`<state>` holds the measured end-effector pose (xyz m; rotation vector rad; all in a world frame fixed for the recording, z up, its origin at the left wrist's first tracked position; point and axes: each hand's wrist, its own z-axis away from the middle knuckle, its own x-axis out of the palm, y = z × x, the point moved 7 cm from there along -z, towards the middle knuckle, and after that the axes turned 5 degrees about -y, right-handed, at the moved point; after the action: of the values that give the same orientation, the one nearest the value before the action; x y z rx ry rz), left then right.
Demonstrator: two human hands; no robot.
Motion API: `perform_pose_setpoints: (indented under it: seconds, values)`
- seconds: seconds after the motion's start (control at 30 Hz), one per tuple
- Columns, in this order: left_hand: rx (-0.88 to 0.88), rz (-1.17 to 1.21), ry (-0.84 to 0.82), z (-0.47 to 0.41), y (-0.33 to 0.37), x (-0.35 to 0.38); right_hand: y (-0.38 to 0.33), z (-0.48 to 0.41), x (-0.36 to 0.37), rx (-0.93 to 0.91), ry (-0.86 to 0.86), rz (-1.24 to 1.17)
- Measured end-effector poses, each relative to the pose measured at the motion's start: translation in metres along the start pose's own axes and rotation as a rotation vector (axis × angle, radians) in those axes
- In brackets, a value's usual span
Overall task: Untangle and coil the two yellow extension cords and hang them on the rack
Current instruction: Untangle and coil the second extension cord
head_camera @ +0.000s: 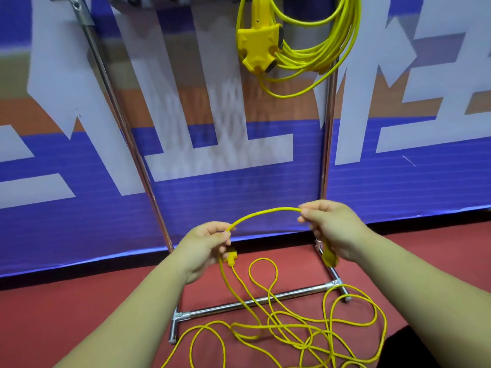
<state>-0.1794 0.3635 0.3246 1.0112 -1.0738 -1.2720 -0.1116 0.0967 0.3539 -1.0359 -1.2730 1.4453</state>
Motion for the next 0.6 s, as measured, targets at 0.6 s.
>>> perform_pose_setpoints:
  seconds: [0.6]
  values:
    - [0.082, -0.173, -0.165, 0.013, 0.012, 0.013, -0.035, 0.016, 0.042, -0.142, -0.171, -0.19]
